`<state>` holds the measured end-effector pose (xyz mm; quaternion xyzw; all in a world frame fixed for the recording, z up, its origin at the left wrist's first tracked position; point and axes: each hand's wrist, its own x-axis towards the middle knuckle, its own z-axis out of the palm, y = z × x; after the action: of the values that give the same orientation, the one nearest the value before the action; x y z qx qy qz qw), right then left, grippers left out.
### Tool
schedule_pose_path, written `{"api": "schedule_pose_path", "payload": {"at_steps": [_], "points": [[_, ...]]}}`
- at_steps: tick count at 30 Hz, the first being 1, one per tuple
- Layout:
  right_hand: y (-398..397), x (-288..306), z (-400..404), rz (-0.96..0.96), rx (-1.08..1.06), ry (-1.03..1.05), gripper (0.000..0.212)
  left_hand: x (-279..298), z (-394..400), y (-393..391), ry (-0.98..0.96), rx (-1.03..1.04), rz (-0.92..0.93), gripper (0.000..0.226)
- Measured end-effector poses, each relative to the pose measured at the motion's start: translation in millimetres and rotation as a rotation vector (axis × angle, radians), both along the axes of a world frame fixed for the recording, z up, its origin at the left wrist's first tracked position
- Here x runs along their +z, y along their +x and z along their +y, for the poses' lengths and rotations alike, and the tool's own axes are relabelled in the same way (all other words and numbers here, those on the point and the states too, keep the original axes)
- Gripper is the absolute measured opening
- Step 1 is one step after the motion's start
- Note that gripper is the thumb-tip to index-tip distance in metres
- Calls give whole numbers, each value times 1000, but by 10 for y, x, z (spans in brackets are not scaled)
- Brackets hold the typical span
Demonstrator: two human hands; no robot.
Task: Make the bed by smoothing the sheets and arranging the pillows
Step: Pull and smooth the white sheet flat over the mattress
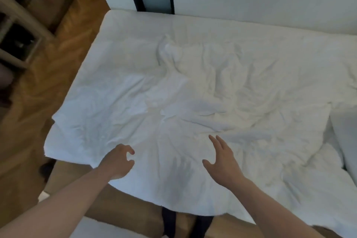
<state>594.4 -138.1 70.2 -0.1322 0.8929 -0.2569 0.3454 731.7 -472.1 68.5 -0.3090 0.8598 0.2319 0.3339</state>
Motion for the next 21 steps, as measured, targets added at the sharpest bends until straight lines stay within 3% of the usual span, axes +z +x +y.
{"api": "schedule_pose_path", "payload": {"at_steps": [11, 21], "points": [[678, -474, -1009, -142, 130, 1, 89, -475, -1147, 1337, -12, 413, -161, 47], [1013, -987, -2301, -219, 57, 35, 101, -1237, -2672, 1019, 39, 686, -34, 67]]}}
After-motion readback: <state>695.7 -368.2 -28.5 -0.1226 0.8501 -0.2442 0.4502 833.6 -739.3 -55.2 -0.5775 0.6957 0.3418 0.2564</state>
